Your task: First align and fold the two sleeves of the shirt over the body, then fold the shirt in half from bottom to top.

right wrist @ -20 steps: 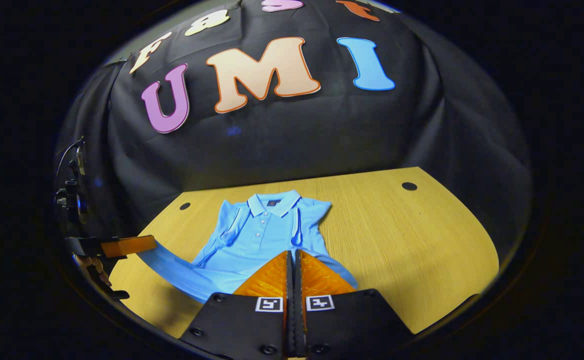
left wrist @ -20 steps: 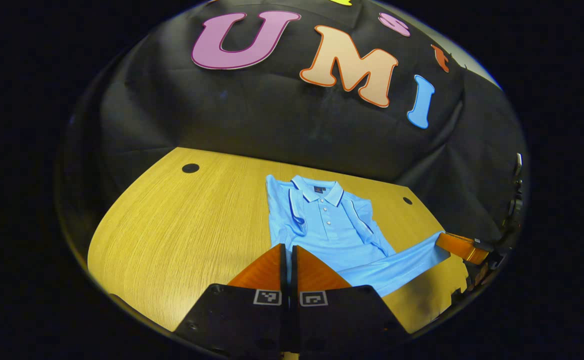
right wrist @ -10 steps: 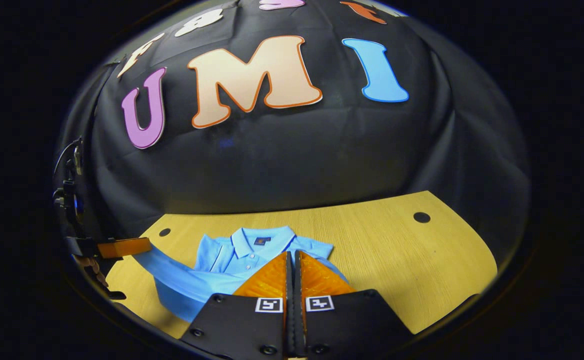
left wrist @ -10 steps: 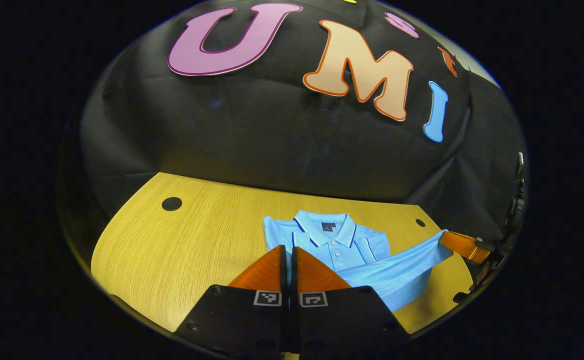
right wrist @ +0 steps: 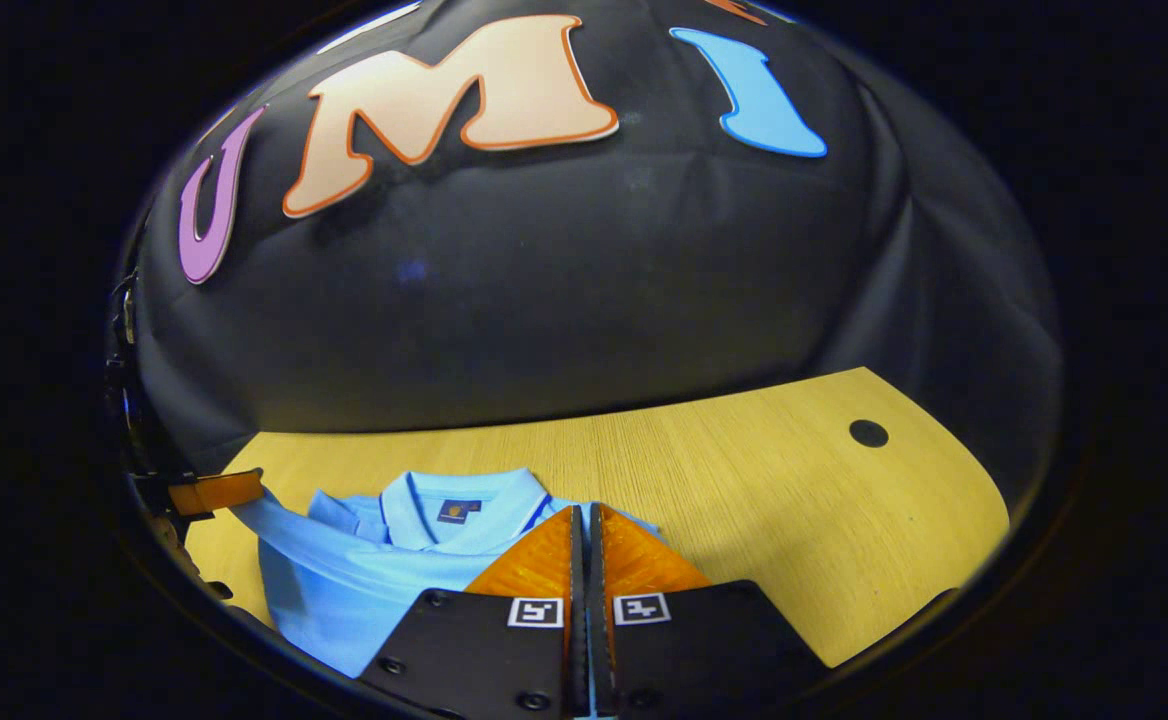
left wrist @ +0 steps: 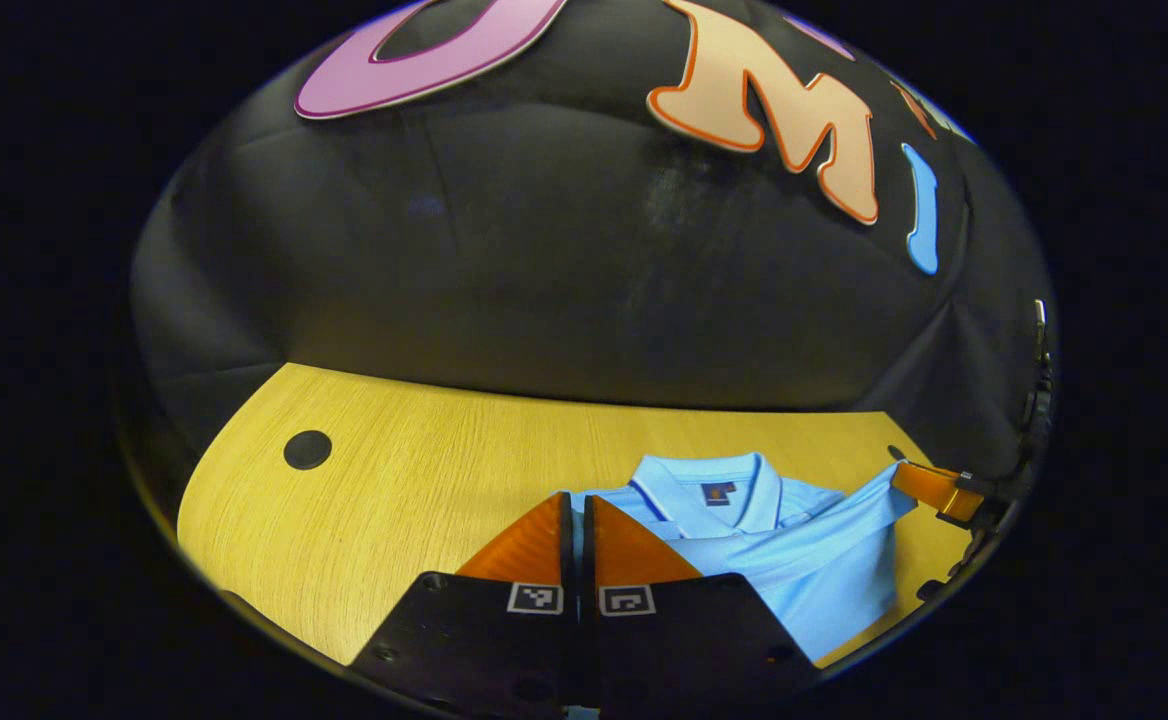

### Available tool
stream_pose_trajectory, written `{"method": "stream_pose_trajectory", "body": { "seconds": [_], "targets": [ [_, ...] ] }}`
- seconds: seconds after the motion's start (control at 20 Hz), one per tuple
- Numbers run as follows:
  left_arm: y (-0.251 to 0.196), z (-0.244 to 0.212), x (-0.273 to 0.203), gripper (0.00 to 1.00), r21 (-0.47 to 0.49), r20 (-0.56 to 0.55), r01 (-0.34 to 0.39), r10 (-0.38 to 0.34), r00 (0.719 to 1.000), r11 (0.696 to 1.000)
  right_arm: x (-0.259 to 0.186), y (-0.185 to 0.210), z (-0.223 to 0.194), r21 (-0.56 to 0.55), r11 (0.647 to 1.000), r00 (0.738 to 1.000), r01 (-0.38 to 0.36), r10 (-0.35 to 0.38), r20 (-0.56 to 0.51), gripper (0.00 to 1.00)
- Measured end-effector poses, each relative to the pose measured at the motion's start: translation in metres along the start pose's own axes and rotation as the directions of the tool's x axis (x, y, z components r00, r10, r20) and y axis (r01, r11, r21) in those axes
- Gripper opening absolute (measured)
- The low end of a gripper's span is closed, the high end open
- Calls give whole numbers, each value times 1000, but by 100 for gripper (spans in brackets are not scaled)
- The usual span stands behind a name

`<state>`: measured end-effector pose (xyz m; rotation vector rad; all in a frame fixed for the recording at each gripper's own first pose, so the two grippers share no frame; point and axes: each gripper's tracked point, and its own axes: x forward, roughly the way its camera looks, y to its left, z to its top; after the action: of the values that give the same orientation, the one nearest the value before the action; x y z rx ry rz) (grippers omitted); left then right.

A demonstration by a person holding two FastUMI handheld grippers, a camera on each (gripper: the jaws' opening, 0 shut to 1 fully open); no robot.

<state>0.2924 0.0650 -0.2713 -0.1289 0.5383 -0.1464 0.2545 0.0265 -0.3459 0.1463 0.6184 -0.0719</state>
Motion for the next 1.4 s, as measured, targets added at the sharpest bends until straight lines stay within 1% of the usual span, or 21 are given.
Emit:
{"method": "stream_pose_trajectory", "body": {
  "seconds": [0.05, 0.1, 0.15, 0.2, 0.25, 0.35, 0.4, 0.45, 0.55, 0.7, 0.85, 1.1, 1.25, 1.4],
  "targets": [
    [2, -6, 5, 0, 0, -10, 1, -1, 1000, 1000, 4, 0, -5, -2, 1000, 1000, 9, -9, -9, 4],
    [0, -8, 7, 0, -6, -10, 20, -20, 1000, 1000, 2, 0, -9, -9, 1000, 1000, 18, -18, -15, 11],
    [-3, -10, 10, 4, -24, -5, 36, -37, 999, 999, 4, 0, -10, -22, 1000, 1000, 15, -15, -14, 40],
    [-4, -6, 8, 27, -37, 7, 35, -35, 999, 999, -6, 0, -5, -42, 999, 1000, 22, -22, 5, 70],
    [0, -5, 7, 49, -29, 33, 15, -14, 999, 999, -6, -1, 1, -64, 998, 999, 26, -24, 33, 100],
    [-3, 12, -14, 93, 3, 104, -6, 5, 995, 1000, -27, 4, 14, -93, 996, 995, 16, -7, 95, 99],
    [-7, 17, -27, 97, 22, 129, -7, 4, 992, 1000, -39, 6, 21, -103, 995, 992, 13, 0, 126, 99],
    [-12, 20, -40, 96, 39, 150, -13, 8, 989, 999, -53, 7, 27, -111, 994, 988, 12, 5, 155, 97],
    [-22, 28, -69, 96, 51, 190, -18, 8, 982, 999, -83, 9, 39, -119, 993, 978, 2, 22, 206, 99],
    [-37, 36, -114, 96, 43, 234, -20, 9, 972, 999, -130, 11, 46, -136, 991, 968, -18, 51, 245, 98],
    [-51, 41, -159, 96, 56, 283, -32, 15, 959, 998, -178, 11, 54, -150, 988, 955, -32, 75, 287, 99],
    [-68, 37, -229, 95, 81, 339, -49, 19, 941, 995, -252, 9, 60, -150, 987, 931, -56, 106, 349, 99],
    [-74, 32, -261, 95, 91, 364, -63, 25, 931, 994, -283, 11, 62, -138, 988, 918, -64, 113, 381, 99],
    [-79, 29, -281, 95, 90, 376, -66, 27, 926, 994, -305, 15, 60, -143, 986, 913, -83, 133, 386, 98]
  ]
}}
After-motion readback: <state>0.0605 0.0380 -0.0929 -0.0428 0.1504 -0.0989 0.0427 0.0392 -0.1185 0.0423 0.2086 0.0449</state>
